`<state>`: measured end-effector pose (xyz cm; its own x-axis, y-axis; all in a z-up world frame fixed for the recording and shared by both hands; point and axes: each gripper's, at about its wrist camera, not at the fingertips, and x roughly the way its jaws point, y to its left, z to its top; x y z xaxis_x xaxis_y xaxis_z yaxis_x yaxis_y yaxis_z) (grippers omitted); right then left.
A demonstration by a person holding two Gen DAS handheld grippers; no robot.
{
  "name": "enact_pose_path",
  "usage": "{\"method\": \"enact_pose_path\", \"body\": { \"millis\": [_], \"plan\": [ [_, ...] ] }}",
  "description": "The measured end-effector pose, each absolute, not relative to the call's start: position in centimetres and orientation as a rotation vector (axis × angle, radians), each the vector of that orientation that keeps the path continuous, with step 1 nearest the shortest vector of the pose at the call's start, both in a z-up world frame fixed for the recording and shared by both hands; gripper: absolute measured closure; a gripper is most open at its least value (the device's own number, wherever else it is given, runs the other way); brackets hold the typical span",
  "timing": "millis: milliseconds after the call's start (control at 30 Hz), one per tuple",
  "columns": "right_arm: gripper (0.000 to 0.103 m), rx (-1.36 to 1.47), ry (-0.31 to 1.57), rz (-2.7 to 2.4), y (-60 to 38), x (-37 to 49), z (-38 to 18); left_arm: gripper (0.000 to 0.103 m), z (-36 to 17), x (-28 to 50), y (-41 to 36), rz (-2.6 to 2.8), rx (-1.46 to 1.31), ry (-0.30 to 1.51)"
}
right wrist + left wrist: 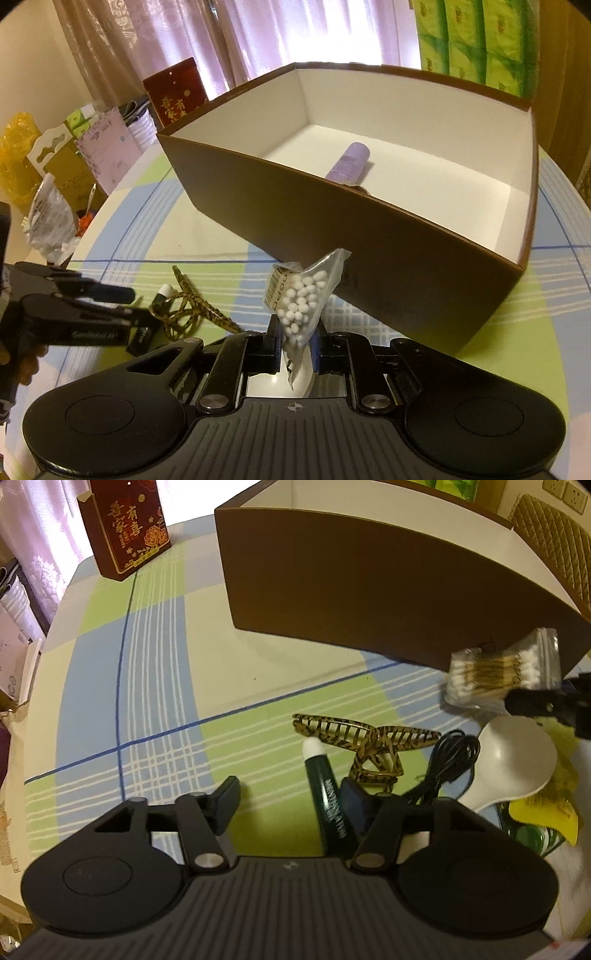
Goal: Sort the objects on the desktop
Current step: 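Grasp the green Mentholatum tube with the left gripper while the right gripper grasps the cotton swab bag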
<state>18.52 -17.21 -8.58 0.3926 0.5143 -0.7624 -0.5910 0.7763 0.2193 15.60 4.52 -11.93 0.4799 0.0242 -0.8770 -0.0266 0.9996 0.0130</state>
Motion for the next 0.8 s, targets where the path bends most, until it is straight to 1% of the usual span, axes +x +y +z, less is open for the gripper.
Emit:
{"method": "enact_pose_path", "body": {
  "millis": [67, 100, 133, 167, 333, 433, 533, 567, 600, 667, 800],
  "plan": [
    [0.091, -0.089, 0.941, 0.703, -17.2, 18.5, -8.6, 0.061, -12.2, 16.1, 4.4, 0.026, -0.001, 1.067],
    [0.091, -0.087, 0.943, 0.702, -17.3, 18.5, -8.6, 0.063, -12.3, 16.4, 4.4, 0.025, 0.0, 1.066],
    [0.091, -0.083, 0.946, 0.702, -17.4, 18.5, -8.6, 0.07, -12.5, 16.6, 4.3, 0.021, 0.0, 1.067],
    [0.091, -0.077, 0.95, 0.704, -17.5, 18.6, -8.6, 0.074, -12.6, 16.8, 4.3, 0.013, -0.002, 1.066],
    [0.091, -0.008, 0.976, 0.711, -18.0, 18.9, -8.9, 0.089, -12.7, 16.8, 4.4, -0.012, 0.005, 1.049],
    [0.091, 0.033, 0.989, 0.712, -18.1, 19.3, -9.0, 0.089, -12.6, 16.2, 4.7, -0.011, 0.005, 1.053],
    [0.084, 0.102, 1.02, 0.735, -18.2, 20.1, -9.4, 0.089, -12.5, 15.1, 5.1, 0.003, -0.005, 1.058],
    [0.074, 0.121, 1.025, 0.734, -18.1, 20.3, -9.5, 0.089, -12.5, 14.7, 5.2, 0.007, -0.008, 1.06],
    [0.06, 0.132, 1.025, 0.729, -18.1, 20.5, -9.6, 0.089, -12.4, 14.4, 5.4, 0.012, -0.01, 1.062],
    [0.051, 0.163, 1.015, 0.719, -18.1, 20.9, -9.6, 0.089, -12.3, 13.7, 5.6, 0.023, -0.017, 1.064],
    [0.052, 0.209, 1.051, 0.692, -17.6, 22.3, -10.3, 0.089, -12.2, 13.0, 5.8, 0.038, -0.032, 1.065]
  ]
}}
